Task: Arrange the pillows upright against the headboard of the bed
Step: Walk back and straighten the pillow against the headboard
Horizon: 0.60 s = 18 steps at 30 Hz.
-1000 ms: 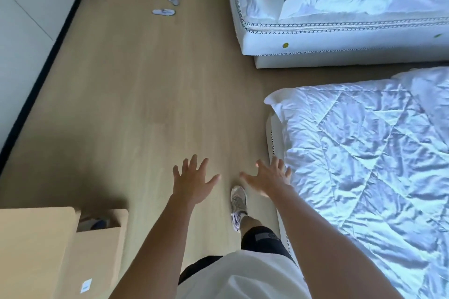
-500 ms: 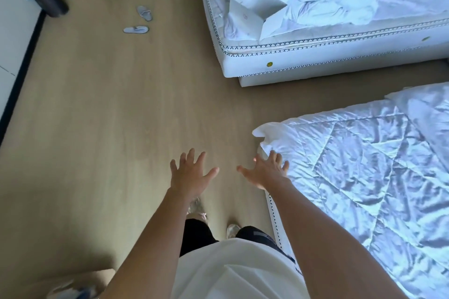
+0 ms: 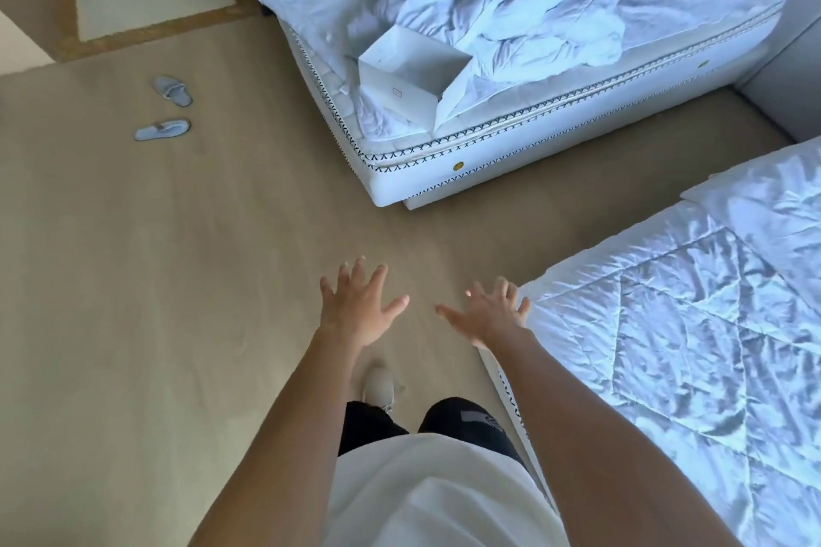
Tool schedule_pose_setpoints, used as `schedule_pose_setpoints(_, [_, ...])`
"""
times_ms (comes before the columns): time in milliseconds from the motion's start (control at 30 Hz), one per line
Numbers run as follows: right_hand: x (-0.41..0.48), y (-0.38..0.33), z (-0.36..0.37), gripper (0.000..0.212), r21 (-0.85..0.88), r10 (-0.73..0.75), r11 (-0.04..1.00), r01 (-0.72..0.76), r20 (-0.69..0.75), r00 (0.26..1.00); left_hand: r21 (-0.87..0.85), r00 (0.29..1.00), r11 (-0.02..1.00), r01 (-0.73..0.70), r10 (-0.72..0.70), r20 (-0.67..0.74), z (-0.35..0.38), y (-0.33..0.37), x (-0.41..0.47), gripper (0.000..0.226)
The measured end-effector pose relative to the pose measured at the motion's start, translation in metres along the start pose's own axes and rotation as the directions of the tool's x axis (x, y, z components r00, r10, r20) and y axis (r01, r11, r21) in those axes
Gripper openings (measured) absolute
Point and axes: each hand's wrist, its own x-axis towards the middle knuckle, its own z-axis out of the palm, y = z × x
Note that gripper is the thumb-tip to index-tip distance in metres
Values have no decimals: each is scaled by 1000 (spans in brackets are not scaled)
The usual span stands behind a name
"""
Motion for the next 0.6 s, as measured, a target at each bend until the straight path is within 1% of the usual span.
schedule_pose_setpoints(133, [35,-11,-28,87,53,75,996,-75,4,997,52,996,995,-80,78,40,-38,5,65,78])
schedule_pose_setpoints(300, [87,15,-62,86,167,195,966,-197,26,980,137,973,967,-216,202,112,-65,44,143,79])
schedule_pose_setpoints(433, [139,49,-94,87,251,280,926,-282,42,959,201,946,926,-320,301,120,-83,101,214,80])
schedule_pose_setpoints(600, [201,101,-153,87,372,378,856,-359,25,926,214,899,875,-435,412,145,-116,189,295,77])
